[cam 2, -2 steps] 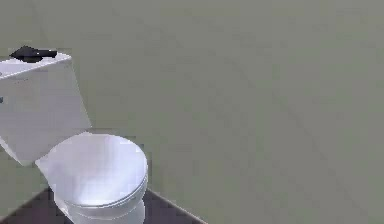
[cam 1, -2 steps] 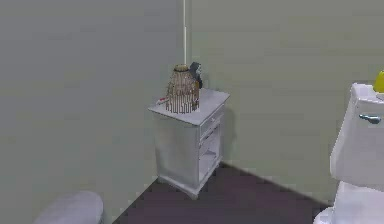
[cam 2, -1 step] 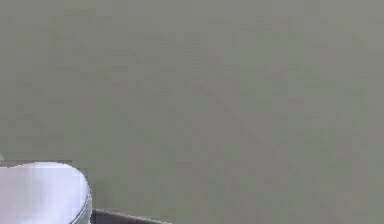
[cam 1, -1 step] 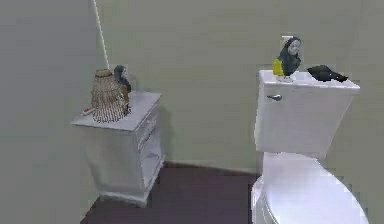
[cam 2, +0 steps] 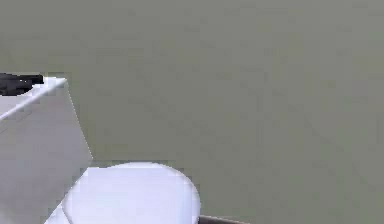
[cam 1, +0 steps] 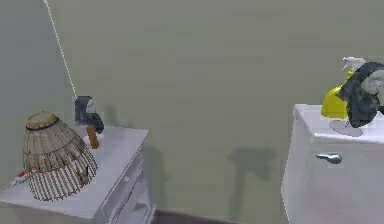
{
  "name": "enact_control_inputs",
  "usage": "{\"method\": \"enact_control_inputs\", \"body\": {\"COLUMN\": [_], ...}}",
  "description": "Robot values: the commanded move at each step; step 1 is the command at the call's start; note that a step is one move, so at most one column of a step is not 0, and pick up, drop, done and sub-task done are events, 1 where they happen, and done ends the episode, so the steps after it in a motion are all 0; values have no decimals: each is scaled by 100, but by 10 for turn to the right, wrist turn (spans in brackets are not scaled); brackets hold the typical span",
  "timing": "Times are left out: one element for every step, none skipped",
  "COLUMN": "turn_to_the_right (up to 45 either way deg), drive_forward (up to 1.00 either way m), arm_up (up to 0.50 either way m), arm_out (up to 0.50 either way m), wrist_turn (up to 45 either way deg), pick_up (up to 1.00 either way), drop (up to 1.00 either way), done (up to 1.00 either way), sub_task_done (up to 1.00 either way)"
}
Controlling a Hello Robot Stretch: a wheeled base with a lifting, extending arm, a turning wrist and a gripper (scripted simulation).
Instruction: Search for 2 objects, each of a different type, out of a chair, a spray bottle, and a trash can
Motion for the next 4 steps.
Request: {"method": "enact_control_inputs", "body": {"turn_to_the_right": [90, 0, 330, 0], "drive_forward": [0, 20, 0, 0], "arm_up": [0, 0, 0, 0], "arm_out": [0, 0, 0, 0], "wrist_turn": [0, 0, 0, 0], "pick_up": [0, 0, 0, 0], "drop": [0, 0, 0, 0], "done": [0, 0, 0, 100], "sub_task_done": [0, 0, 0, 0]}}
